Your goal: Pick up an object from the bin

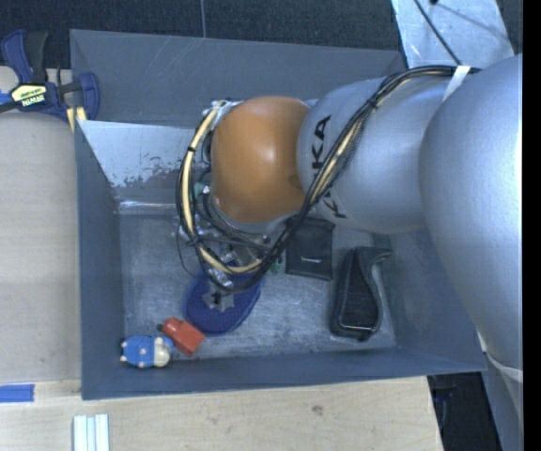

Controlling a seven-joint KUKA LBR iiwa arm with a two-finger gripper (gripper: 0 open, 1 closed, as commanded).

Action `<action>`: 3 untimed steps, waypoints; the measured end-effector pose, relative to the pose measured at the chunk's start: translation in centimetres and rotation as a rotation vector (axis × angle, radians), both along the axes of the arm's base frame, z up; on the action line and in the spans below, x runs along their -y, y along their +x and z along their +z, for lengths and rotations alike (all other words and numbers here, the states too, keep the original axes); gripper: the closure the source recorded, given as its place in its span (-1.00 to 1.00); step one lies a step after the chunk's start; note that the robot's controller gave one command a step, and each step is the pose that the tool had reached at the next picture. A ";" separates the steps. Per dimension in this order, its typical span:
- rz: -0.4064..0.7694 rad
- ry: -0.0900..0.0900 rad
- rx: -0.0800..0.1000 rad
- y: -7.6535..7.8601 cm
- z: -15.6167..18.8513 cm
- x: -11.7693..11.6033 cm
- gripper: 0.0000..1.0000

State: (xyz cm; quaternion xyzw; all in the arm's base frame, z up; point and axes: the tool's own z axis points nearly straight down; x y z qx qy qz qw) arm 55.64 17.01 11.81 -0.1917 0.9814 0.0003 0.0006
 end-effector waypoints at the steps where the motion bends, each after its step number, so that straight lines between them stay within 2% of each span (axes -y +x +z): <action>1: 0.003 0.000 -0.002 -1.9 -5.0 0.7 -1.00; 2: 0.003 0.004 0.009 -1.5 -4.5 0.6 1.00; 3: 0.032 0.003 0.011 -1.7 7.8 0.3 1.00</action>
Offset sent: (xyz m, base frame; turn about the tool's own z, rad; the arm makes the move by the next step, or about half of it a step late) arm -0.0185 -0.0069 -0.0481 -0.0052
